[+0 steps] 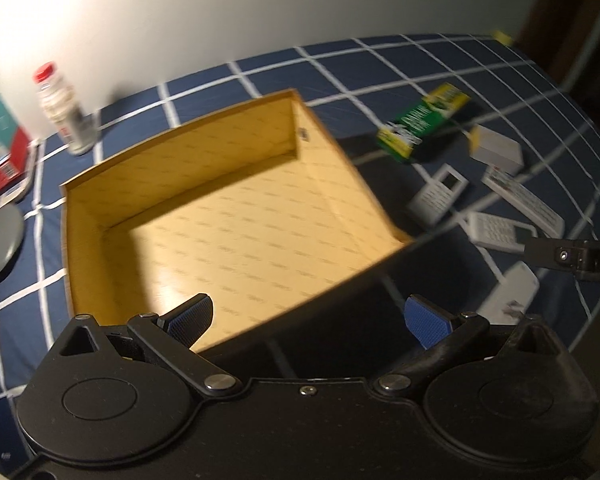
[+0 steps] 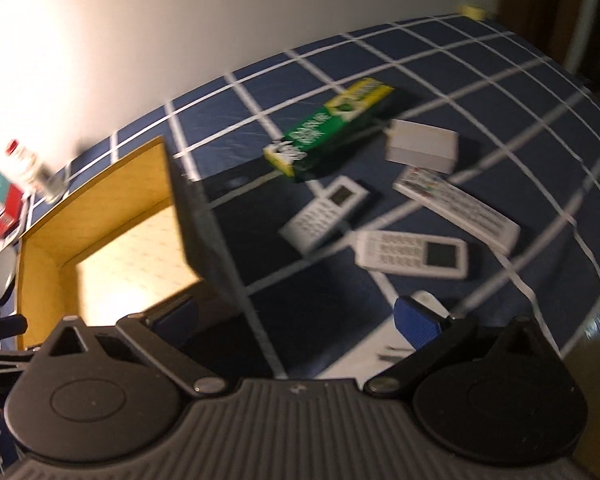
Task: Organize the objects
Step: 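Move the right tool toward the white remote controls beside the box, then close the right gripper on the white air-conditioner remote with a screen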
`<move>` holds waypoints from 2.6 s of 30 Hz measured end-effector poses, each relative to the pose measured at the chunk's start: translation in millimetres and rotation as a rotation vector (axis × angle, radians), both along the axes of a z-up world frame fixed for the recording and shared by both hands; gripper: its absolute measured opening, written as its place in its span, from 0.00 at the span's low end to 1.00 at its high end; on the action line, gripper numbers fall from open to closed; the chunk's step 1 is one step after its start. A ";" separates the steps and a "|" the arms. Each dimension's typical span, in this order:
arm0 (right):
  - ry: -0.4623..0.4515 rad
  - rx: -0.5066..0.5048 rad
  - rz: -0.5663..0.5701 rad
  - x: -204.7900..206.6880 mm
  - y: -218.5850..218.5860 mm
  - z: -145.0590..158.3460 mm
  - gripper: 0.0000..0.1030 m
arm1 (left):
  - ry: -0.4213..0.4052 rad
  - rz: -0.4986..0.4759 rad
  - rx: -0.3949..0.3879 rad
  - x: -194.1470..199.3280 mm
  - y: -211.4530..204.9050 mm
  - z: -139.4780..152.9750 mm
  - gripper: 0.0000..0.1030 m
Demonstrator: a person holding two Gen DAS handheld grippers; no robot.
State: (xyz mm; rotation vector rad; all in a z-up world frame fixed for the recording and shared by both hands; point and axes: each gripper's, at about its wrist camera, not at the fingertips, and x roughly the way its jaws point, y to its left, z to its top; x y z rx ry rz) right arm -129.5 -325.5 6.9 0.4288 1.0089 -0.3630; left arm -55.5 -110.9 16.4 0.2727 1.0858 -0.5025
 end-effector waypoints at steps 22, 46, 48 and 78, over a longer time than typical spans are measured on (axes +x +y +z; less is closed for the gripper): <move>0.029 0.018 -0.126 -31.0 -75.6 -9.3 1.00 | 0.062 -0.125 -0.035 -13.3 -98.4 -22.6 1.00; 0.162 0.259 -0.107 22.5 -200.0 -108.3 0.98 | 0.258 -0.183 0.083 23.1 -240.1 -114.4 1.00; 0.177 0.271 -0.107 23.8 -201.4 -118.3 0.98 | 0.282 -0.195 0.086 25.7 -245.6 -125.3 1.00; 0.293 0.329 -0.117 57.2 -222.0 -173.0 0.66 | 0.459 -0.244 0.048 49.3 -290.2 -176.1 0.71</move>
